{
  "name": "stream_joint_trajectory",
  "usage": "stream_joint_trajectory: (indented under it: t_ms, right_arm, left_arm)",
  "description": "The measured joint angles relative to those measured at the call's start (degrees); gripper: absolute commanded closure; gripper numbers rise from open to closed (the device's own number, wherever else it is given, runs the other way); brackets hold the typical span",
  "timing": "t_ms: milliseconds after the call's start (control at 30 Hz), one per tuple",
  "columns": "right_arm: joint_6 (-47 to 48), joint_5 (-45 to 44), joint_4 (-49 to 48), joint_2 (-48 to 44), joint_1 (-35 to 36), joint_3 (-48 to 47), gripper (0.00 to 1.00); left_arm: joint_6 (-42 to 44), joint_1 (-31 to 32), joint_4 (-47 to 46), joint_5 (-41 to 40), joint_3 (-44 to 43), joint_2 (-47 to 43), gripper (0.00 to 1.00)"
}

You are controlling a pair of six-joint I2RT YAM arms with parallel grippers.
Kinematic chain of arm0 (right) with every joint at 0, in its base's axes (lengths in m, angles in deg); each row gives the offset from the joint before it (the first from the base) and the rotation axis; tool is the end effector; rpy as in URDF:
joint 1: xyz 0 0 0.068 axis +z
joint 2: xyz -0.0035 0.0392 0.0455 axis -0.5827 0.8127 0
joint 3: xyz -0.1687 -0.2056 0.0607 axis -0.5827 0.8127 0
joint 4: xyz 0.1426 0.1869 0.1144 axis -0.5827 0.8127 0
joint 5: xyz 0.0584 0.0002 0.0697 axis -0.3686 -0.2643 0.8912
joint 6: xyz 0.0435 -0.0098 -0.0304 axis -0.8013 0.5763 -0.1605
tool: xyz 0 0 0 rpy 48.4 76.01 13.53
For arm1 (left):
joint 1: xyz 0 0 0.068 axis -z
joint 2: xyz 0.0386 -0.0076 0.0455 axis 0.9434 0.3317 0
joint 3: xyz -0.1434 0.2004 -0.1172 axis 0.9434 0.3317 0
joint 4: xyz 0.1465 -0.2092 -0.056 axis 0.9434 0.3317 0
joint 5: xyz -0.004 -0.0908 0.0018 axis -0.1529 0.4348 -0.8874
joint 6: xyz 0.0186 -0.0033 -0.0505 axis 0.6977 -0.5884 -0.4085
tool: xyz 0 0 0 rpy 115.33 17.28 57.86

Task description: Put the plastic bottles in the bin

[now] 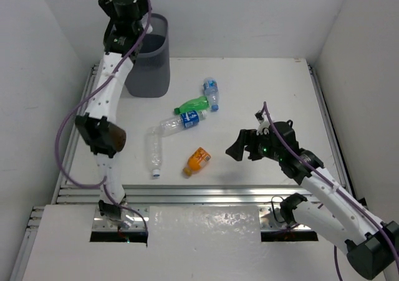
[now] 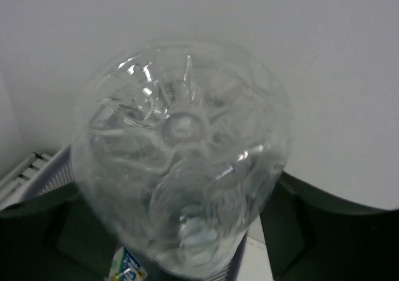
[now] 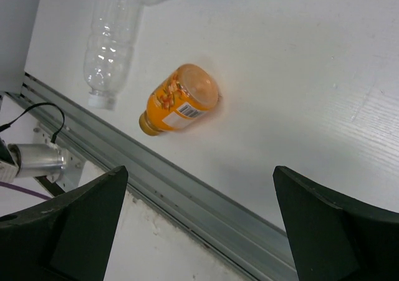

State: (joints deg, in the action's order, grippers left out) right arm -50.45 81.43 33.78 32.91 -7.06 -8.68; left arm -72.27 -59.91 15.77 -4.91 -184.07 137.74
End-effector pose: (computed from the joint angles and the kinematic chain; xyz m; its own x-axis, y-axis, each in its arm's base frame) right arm 0.1566 0.0939 0.2600 -0.7324 0.2483 -0.6340 -0.2462 0.7716 0.5865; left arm 0.4265 -0.0613 0.5042 0.1461 -0.2467 -0.9580 -0.3443 0.8952 -0.2830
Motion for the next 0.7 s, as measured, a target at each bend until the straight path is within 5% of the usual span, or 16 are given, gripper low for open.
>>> stream_joint_trajectory:
  t_ms: [33,167,367,467,700]
  right_arm:
    - [-0.1,0.2,-0.1,0.3,0.0,0.4,0.01]
    - [-0.5,0.7,-1.7,3.1,0.0,2.3,0.01]
    - [-6.1,-0.2,-4.4,10.9,1.5,2.7,0.01]
    - [-11.5,-5.5,-4.9,13.0,6.0,2.4,0.01]
    - [-27.1,-26.3,-2.2,23.6,23.6,-5.4,0.01]
  left_arm:
    - [1.4,-0.6,-0.6,0.0,-5.1,4.7,0.01]
    - [3.8,-2.2,-0.2,-0.1,-4.0,11.4,0.0]
    - [2.8,-2.3,5.1,-0.6,0.0,6.6,0.0]
    - [0.6,-2.0,8.5,-0.4,4.9,-4.0,0.0]
    - [-8.7,-1.8,3.9,9.1,47.3,-52.2,0.0]
